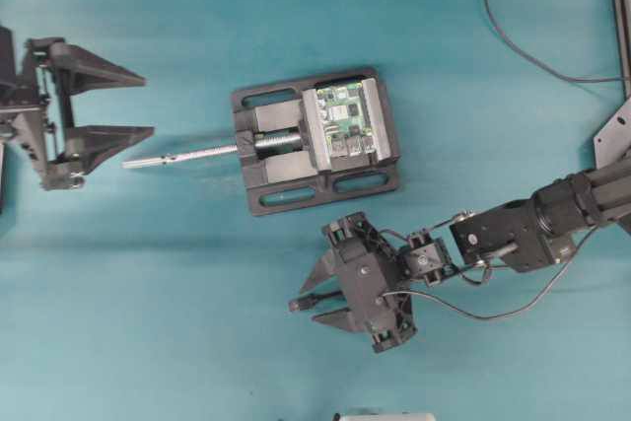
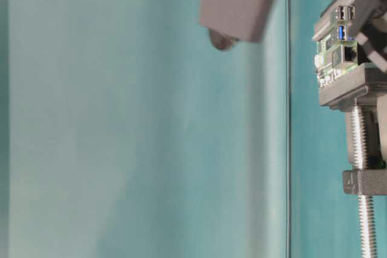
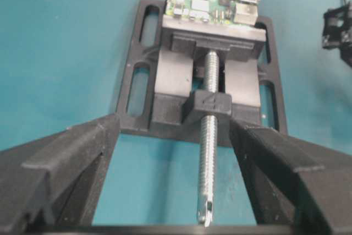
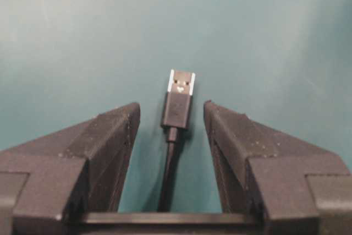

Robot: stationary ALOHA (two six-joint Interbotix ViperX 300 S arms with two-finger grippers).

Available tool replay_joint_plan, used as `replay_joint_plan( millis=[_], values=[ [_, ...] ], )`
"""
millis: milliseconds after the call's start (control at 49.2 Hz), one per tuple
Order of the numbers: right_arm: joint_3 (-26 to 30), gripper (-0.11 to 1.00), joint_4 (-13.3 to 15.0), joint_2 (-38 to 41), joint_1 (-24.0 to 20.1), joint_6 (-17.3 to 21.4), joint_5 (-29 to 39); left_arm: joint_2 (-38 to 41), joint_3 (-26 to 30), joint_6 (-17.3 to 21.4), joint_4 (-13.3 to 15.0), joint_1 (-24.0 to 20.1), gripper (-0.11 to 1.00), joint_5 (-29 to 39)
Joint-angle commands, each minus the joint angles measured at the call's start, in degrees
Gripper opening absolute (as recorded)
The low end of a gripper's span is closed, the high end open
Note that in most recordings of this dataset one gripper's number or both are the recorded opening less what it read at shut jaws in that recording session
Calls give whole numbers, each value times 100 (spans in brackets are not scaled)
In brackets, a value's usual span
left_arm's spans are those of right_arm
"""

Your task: Insert the USB into the fixed PCB.

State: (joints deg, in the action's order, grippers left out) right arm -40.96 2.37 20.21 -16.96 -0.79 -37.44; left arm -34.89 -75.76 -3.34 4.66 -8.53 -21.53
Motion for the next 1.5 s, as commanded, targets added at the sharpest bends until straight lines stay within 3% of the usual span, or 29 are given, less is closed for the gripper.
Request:
replay_joint_plan(
  millis=[0, 224, 589, 772, 1118, 1220, 1484],
  values=[
    [123, 55, -141, -70, 18, 0, -9, -229, -9, -9, -26, -18, 95, 62],
    [35, 54, -519, -70, 0, -9, 0, -668, -123, -9, -26, -18, 95, 483],
    [26, 54, -791, -70, -220, 0, 246, -1081, -343, 0, -26, -141, 94, 782],
    [26, 52, -817, -70, -272, 0, 272, -1187, -369, 0, -26, -229, 94, 782],
    [26, 30, -817, -70, -404, 9, 378, -1213, -431, 0, -26, -281, 94, 782],
    [26, 29, -817, -70, -413, 9, 448, -1213, -475, 0, -26, -316, 94, 782],
    [26, 21, -817, -62, -448, 9, 510, -1556, -1002, -35, -26, -360, 94, 1107]
  ],
)
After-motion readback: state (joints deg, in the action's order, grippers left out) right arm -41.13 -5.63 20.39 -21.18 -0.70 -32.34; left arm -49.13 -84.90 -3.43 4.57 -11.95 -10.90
